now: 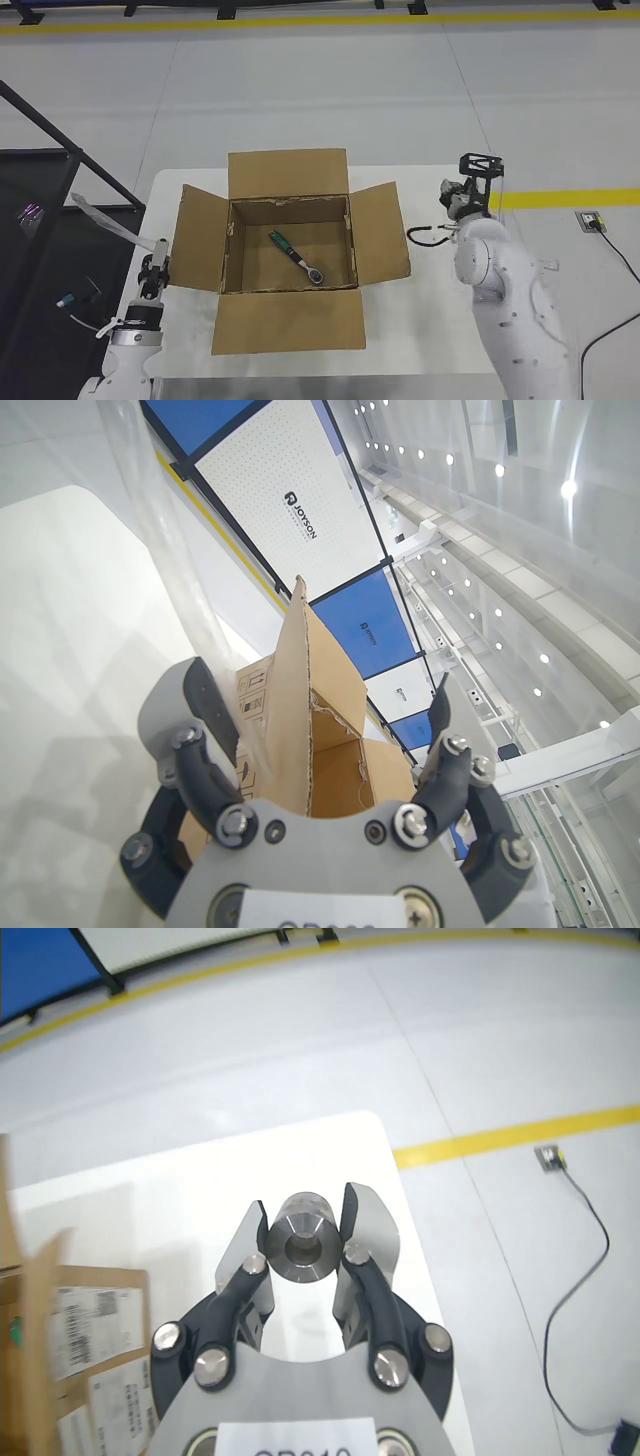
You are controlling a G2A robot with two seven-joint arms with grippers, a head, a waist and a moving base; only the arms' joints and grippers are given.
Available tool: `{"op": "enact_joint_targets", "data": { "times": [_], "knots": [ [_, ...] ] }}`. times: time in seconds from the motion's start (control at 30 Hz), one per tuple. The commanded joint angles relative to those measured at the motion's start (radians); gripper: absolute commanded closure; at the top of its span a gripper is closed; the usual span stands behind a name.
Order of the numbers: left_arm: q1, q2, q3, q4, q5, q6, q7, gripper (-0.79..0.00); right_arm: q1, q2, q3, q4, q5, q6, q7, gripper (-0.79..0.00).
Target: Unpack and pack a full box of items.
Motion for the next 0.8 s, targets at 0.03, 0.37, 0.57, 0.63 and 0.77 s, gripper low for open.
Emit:
{"op": "enact_joint_targets", "data": {
  "times": [0.03, 0.37, 0.57, 0.63, 0.77],
  "knots": [
    [0.003, 0.000, -0.001, -0.001, -0.006, -0.004, 0.004, -0.785, -0.072, -0.003, -0.075, -0.196, -0.011, -0.069, -0.054, 0.000],
    [0.025, -0.001, -0.021, -0.010, -0.029, -0.020, 0.016, -0.785, 0.136, -0.043, -0.412, -0.030, -0.058, -0.369, 0.194, 0.000],
    [0.030, -0.001, -0.028, -0.010, -0.035, -0.025, 0.013, -0.785, 0.320, -0.113, -0.598, 0.264, -0.003, -0.383, 0.277, 0.000],
    [0.030, -0.001, -0.029, -0.011, -0.035, -0.025, 0.013, -0.785, 0.372, -0.140, -0.648, 0.370, 0.019, -0.375, 0.286, 0.000],
    [0.027, 0.000, -0.034, -0.012, -0.038, -0.026, 0.012, -0.785, 0.460, -0.203, -0.729, 0.577, 0.068, -0.332, 0.265, 0.000]
  ]
}}
